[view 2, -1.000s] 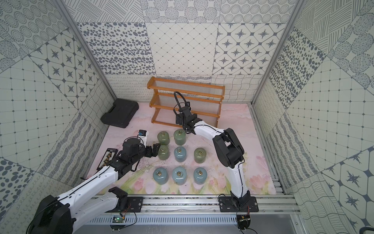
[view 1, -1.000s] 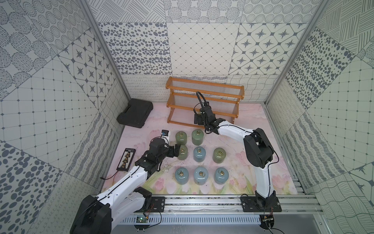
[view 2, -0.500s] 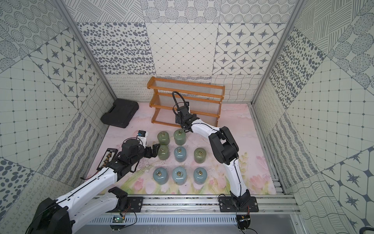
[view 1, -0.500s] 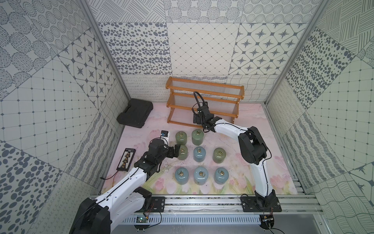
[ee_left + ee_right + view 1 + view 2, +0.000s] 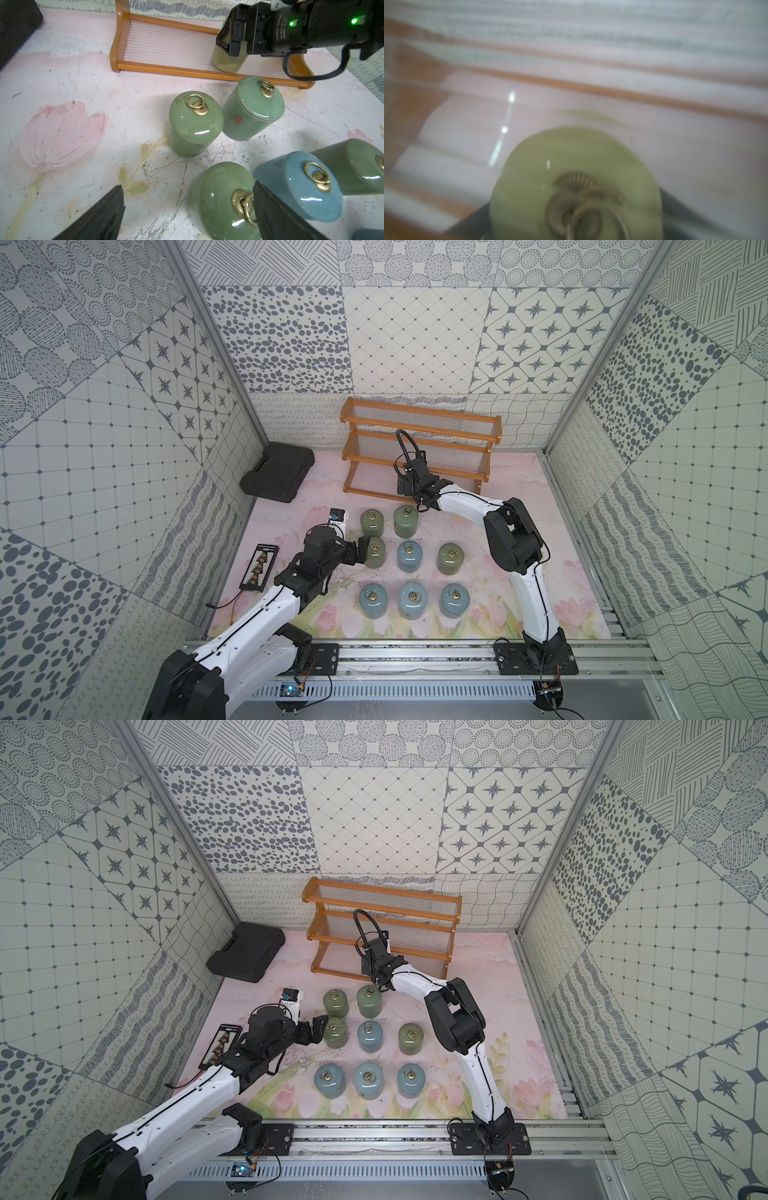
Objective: Remove the tea canisters from the shelf
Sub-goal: Pick up the tea canister from the shelf.
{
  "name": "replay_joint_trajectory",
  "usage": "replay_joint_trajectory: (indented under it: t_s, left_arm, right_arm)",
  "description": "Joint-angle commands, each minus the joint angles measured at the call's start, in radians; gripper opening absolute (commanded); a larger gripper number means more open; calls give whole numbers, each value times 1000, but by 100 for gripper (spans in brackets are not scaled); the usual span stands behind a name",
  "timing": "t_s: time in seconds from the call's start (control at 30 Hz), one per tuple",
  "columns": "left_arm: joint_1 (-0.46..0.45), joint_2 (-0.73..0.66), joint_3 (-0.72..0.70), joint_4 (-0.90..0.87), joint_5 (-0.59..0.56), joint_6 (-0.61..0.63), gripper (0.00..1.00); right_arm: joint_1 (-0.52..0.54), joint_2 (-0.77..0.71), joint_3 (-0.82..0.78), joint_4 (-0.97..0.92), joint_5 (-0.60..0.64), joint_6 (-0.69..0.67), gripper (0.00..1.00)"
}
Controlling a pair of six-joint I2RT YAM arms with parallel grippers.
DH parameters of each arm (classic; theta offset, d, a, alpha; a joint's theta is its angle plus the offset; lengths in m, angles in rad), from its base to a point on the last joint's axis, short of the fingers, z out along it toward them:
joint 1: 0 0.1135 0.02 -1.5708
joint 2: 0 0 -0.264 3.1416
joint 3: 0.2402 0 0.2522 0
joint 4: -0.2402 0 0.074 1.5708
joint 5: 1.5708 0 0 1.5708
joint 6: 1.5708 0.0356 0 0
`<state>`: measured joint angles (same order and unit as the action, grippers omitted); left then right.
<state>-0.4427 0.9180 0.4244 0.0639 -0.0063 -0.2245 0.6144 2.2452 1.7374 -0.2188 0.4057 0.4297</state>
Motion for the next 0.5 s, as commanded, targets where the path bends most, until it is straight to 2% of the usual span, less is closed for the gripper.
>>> replay_joint_trajectory:
  t_s: [0.0,0.07,0.47]
  left_arm:
    - [1,-7,-3,12,6,-3,100]
    - [2,-7,-4,11,8,-8,100]
    - [1,-28,-6,-12,12,-24,100]
  right_arm:
    - [-7,16,15,66,6,-22,100]
    - [-8,17,12,75,6,-33,99]
    - [-16,-12,-48,128,-54,-51,80]
